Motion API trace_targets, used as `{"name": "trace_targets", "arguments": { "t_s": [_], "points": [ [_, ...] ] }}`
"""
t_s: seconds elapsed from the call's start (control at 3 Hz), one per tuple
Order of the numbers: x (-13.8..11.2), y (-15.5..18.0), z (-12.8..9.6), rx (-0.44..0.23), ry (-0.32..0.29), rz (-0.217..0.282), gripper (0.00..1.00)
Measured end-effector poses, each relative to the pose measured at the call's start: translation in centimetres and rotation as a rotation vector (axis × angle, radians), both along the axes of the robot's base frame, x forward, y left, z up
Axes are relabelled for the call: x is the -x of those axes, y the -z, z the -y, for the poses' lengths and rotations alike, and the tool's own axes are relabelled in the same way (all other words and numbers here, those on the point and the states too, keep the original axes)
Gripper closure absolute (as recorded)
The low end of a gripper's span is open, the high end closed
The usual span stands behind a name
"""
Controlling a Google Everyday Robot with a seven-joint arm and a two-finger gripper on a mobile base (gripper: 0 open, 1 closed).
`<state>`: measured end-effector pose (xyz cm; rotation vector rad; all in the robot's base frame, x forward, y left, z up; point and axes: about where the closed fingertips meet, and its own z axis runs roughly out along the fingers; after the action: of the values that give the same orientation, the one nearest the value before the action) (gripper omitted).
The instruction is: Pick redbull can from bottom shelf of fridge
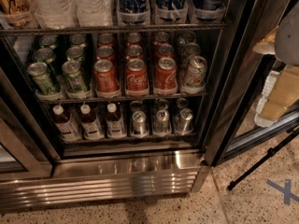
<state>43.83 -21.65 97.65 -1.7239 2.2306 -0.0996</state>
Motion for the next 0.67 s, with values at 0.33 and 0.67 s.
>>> {"name": "trace_targets", "arguments": {
  "t_s": [0.33, 0.67],
  "points": [
    [0.00, 0.00, 0.00, 0.000, 0.000, 0.000, 0.00],
    [-0.06, -0.12, -0.14, -0.032, -0.006, 0.006, 0.00]
  ]
}}
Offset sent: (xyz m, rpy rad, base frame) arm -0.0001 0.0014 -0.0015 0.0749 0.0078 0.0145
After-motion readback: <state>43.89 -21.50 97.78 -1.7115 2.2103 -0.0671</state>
